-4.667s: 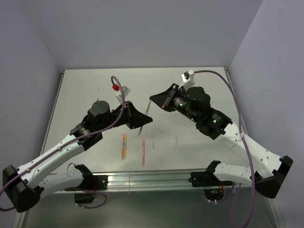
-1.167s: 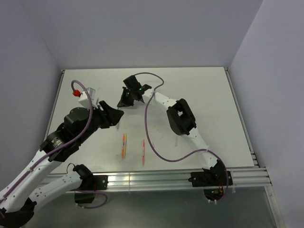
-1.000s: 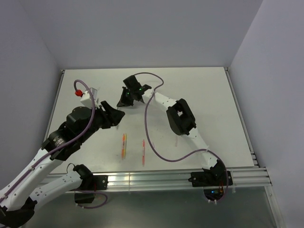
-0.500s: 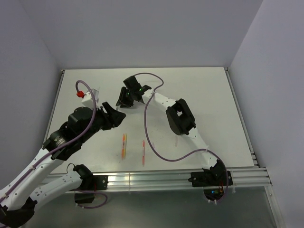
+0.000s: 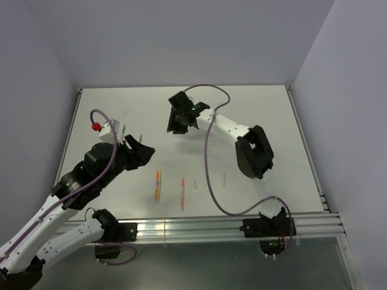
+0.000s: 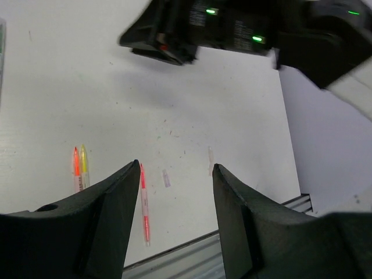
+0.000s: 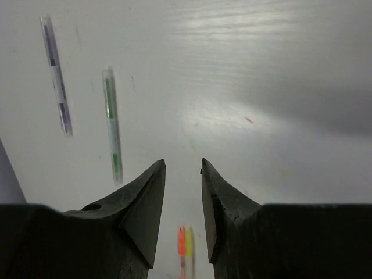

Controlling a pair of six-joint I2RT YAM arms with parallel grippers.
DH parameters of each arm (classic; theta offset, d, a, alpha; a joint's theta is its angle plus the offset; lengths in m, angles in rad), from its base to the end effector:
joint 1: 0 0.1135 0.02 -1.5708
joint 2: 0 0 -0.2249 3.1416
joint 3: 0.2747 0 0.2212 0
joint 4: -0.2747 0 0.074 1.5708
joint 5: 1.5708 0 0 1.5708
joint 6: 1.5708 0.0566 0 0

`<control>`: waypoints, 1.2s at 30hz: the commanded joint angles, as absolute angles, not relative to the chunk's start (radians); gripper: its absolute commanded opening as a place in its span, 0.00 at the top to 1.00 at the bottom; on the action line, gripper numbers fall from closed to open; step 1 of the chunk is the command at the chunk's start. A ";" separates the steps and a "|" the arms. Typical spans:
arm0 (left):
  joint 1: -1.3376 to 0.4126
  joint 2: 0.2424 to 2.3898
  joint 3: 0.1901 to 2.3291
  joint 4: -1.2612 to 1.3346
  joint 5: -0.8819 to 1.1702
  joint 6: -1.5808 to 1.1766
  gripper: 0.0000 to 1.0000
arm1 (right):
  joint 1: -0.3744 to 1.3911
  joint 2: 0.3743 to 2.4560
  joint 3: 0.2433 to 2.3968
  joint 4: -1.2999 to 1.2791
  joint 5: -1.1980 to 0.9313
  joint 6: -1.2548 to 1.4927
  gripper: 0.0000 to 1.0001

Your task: Insert the pens into the pen caps

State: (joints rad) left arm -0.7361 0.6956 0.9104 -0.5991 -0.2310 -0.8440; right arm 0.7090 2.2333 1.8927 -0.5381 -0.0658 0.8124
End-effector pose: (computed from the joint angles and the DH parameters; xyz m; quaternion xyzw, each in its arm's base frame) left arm 0.1289 -0.0993 0.3132 -0.1087 0.8189 -0.3273 0.4587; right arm 0.3485 0.3038 0.1758 0.0375 0.9395 0.2561 0.2242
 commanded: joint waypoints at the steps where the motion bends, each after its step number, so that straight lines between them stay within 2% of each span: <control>1: -0.732 0.684 0.926 -0.598 -0.287 -0.862 0.41 | 0.751 1.994 1.809 -0.704 0.168 0.770 0.61; 5: -0.733 0.719 0.953 -0.618 -0.287 -0.870 0.42 | 0.851 1.860 1.578 -0.773 0.230 0.857 0.62; 10: -0.733 0.713 0.962 -0.611 -0.268 -0.864 0.41 | 0.983 1.833 1.442 -0.773 0.232 0.955 0.64; 18: -0.733 0.692 0.965 -0.626 -0.242 -0.861 0.42 | 1.069 1.833 1.348 -0.776 0.271 1.084 0.64; 36: -0.733 0.673 0.946 -0.646 -0.235 -0.876 0.42 | 1.112 1.891 1.267 -0.742 0.267 1.127 0.65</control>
